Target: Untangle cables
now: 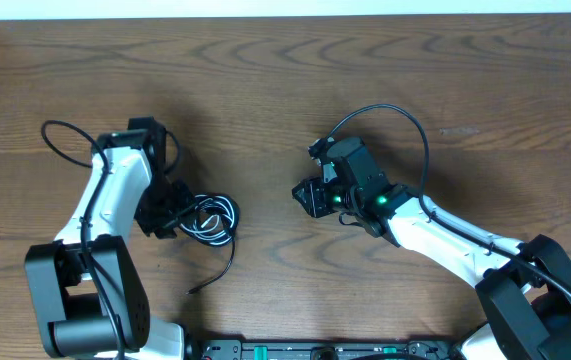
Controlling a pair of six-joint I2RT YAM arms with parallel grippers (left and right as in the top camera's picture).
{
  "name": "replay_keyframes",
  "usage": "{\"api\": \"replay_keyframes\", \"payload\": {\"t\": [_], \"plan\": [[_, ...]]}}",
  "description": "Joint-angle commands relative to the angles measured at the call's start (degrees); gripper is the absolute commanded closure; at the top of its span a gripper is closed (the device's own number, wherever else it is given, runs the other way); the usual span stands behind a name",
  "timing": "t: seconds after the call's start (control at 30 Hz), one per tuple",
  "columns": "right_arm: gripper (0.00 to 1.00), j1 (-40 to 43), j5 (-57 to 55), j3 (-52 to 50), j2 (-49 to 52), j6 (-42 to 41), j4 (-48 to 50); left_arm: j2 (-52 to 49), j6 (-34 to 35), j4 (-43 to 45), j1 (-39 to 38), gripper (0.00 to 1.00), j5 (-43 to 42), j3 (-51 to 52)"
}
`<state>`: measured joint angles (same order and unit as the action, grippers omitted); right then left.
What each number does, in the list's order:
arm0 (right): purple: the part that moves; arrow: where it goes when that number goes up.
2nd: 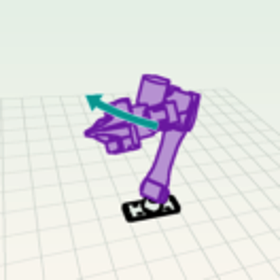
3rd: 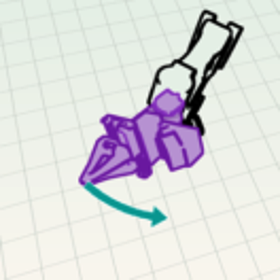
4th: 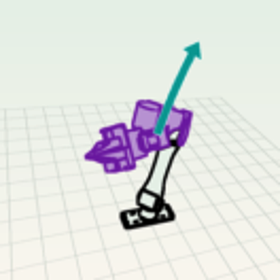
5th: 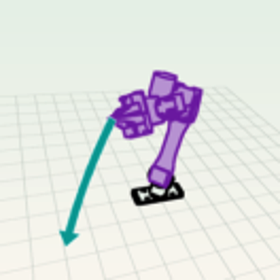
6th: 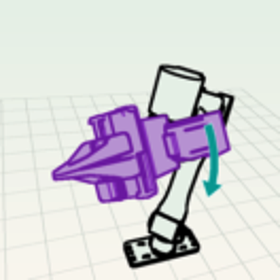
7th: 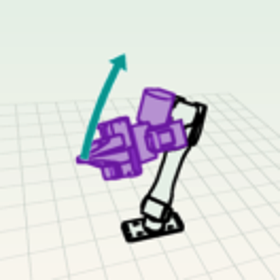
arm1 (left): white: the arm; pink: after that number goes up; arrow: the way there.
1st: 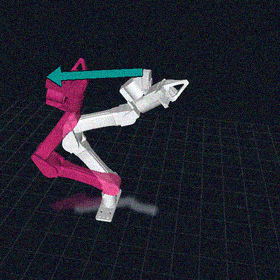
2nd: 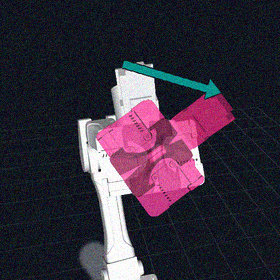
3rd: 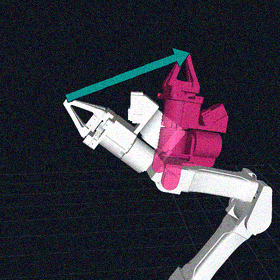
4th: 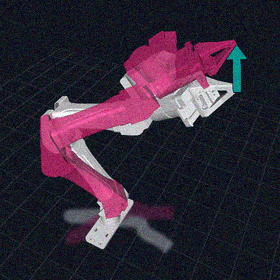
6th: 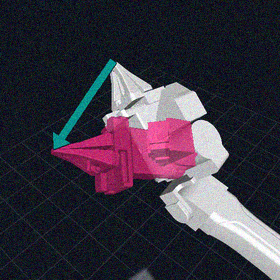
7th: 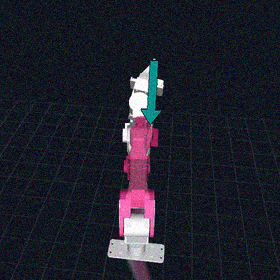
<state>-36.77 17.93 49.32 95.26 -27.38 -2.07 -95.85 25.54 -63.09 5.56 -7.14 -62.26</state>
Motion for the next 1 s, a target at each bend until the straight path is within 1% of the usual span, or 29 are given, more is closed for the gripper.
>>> {"api": "replay_keyframes", "payload": {"t": [0.0,0.23,0.37,0.43,0.53,0.63,0.97], "plan": [[0.64,-0.42,-0.90,0.59,0.48,0.61,-0.07,0.04,2.49,2.12,0.15,0.65,2.29,3.61],[0.62,-0.42,-0.94,0.61,0.48,0.63,-0.02,0.04,3.74,11.34,0.15,0.66,1.57,9.86],[0.62,-0.42,-0.94,0.59,0.48,0.66,-0.07,0.04,3.67,14.64,0.15,0.67,-2.58,11.47],[0.62,-0.42,-1.16,0.61,0.48,0.66,-0.09,0.04,3.65,15.04,0.13,0.74,-4.63,11.54],[0.63,-0.42,-1.16,0.61,0.48,0.66,-0.13,0.04,1.64,15.98,0.09,0.78,-8.66,11.54],[0.63,-0.42,-1.36,0.61,0.48,0.66,-0.31,0.04,-0.02,16.50,0.09,0.79,-11.10,11.54],[0.62,-0.42,-1.36,0.61,0.48,0.66,-0.31,0.04,0.00,16.50,-0.52,0.81,-11.93,11.87]]}}
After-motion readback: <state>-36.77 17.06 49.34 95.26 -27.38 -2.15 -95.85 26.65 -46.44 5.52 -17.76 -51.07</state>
